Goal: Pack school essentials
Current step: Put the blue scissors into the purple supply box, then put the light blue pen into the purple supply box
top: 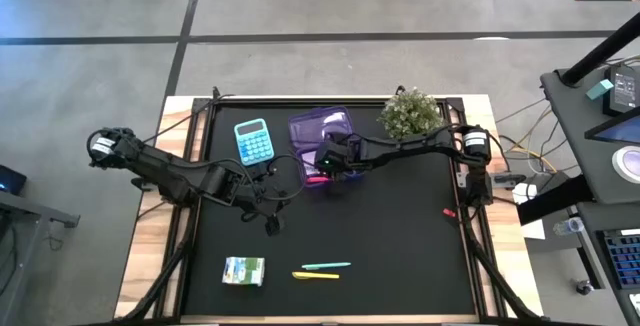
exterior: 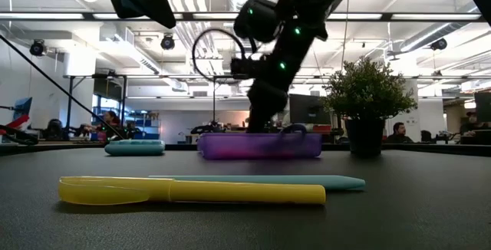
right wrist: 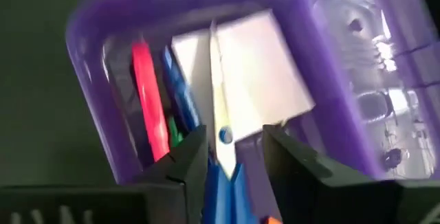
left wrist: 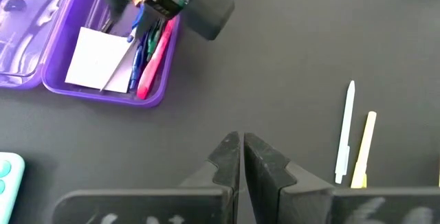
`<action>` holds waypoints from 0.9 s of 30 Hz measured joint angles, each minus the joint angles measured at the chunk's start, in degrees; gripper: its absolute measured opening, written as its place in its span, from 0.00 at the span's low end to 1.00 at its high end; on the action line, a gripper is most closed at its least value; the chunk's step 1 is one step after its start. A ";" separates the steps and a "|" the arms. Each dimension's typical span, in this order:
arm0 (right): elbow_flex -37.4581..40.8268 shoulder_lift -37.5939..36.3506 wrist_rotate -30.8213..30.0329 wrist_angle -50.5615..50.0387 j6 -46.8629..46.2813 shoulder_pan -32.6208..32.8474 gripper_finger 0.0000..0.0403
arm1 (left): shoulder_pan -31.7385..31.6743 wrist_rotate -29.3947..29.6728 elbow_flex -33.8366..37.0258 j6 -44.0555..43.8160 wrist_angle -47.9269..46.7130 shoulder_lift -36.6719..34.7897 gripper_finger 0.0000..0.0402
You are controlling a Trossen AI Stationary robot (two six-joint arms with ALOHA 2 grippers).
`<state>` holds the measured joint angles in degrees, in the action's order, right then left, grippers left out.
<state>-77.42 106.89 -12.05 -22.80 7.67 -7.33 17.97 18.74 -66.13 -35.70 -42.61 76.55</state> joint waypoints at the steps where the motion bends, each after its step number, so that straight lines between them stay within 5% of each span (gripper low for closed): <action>1: -0.92 -0.14 -0.01 -0.40 -0.21 0.01 0.34 | 0.00 0.00 0.00 0.00 -0.02 0.00 0.01; 12: -10.59 -1.28 0.35 -16.09 -13.42 2.17 0.41 | 0.05 -2.27 0.00 -1.88 -0.57 0.14 0.01; 20: -10.50 -3.28 0.66 -17.37 -20.48 14.09 0.41 | 2.52 -5.18 0.06 -7.75 -0.42 1.99 0.01; 27: -9.97 -1.99 0.90 -13.44 -15.64 26.01 0.39 | 8.41 -5.25 0.07 -16.38 -0.34 2.47 0.01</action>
<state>-87.39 104.90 -11.16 -36.23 -7.97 18.68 26.38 13.50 -66.06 -52.08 -42.95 79.02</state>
